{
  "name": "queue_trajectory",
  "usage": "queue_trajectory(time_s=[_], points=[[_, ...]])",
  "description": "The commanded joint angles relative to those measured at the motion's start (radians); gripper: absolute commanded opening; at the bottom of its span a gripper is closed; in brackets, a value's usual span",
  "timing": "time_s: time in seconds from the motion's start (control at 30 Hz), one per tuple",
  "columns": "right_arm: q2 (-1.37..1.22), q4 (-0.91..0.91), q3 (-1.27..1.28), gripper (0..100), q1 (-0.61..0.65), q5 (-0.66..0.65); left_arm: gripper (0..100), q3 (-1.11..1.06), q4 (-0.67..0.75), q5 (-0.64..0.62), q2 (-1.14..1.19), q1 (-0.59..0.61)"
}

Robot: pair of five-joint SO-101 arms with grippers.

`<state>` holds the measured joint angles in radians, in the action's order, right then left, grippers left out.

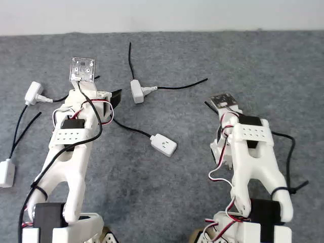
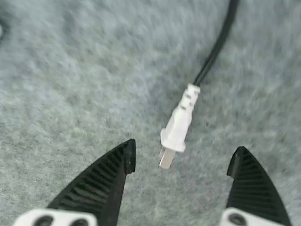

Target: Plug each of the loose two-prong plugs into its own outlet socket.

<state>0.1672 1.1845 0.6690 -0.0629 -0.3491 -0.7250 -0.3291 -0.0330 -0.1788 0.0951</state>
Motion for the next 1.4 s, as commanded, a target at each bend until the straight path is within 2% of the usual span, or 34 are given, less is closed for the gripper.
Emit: queue_trajectory(time_s=[0.0,0.6,0.8,0.87,1.03,1.1,1.2,1.3,1.33,1.37], points=[[0.05,-0.002,-0.002,30.7,-0.016,0.012,31,0.008,0.029,-0.006,-0.037,0.0],[0.047,-0.2,0.21,30.3,-0.018,0.009,31,0.008,0.026,-0.006,-0.041,0.0],[0.047,-0.323,0.206,12.6,-0.018,0.012,31,0.007,0.026,-0.006,-0.041,0.0],[0.047,-0.294,0.189,11.7,-0.018,0.015,31,0.007,0.026,-0.006,-0.04,0.0],[-0.053,-0.236,0.081,24.4,-0.018,0.017,31,0.007,0.026,-0.006,-0.038,-0.002],[-0.139,-0.22,0.02,25.4,-0.018,0.017,31,0.007,0.026,-0.006,-0.038,-0.002],[-0.269,-0.105,-0.12,18.9,-0.018,0.009,31,0.007,0.026,-0.006,-0.037,-0.002],[-0.38,-0.035,-0.221,2.0,-0.018,0.008,31,0.007,0.026,-0.006,-0.035,-0.003],[-0.407,-0.016,-0.245,0.2,-0.018,0.008,31,0.007,0.026,-0.006,-0.035,-0.003],[-0.424,0.007,-0.269,2.5,-0.018,0.008,31,0.007,0.026,-0.006,-0.035,-0.003]])
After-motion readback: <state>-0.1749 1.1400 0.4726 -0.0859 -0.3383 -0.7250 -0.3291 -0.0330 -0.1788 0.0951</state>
